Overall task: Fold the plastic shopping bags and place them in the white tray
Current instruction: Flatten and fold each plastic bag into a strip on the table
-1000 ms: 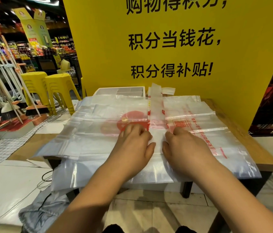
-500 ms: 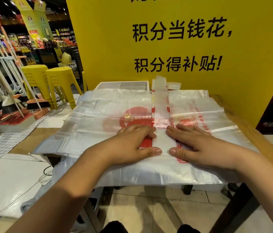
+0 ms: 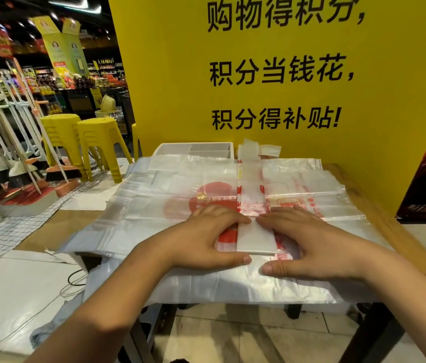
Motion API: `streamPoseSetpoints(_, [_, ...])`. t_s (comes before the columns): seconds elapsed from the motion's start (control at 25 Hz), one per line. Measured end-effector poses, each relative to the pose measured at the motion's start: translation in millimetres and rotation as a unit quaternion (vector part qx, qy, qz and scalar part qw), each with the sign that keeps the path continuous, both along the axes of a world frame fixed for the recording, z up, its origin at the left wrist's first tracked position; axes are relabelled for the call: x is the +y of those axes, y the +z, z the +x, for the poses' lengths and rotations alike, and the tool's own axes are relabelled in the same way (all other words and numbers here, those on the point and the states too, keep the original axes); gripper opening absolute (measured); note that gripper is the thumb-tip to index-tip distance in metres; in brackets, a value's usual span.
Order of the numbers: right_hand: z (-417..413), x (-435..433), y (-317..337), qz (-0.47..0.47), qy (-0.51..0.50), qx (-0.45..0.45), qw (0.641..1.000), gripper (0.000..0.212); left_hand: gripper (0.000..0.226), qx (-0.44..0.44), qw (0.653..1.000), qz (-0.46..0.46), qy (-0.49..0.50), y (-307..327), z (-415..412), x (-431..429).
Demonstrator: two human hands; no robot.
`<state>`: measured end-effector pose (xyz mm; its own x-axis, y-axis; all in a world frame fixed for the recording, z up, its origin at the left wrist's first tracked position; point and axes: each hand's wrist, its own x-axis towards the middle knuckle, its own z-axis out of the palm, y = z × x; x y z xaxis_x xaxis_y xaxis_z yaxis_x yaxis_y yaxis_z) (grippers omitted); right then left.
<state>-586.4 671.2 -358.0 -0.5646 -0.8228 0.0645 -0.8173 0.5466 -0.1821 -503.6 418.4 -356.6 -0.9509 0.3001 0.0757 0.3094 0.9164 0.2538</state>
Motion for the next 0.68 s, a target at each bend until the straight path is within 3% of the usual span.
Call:
streamPoseSetpoints(0.16, [0, -5, -3, -0.081, -0.008, 0.007, 0.997, 0.072, 0.055, 0.042, 0.998, 0.047, 0.005, 2, 2, 3])
streamPoseSetpoints(0.32, [17, -3, 2, -0.173, -0.026, -0.008, 0.984, 0.037, 0.060, 0.042, 0.994, 0.086, 0.050, -6, 15, 0])
streamPoseSetpoints(0.52, [50, 13, -4, -0.172, -0.019, -0.019, 0.985, 0.043, 0.066, 0.061, 0.992, 0.087, 0.063, -16, 26, 0])
streamPoseSetpoints(0.68, [56, 13, -7, -0.188, -0.023, -0.021, 0.982, 0.027, 0.043, 0.179, 0.982, 0.063, -0.015, -15, 35, 5])
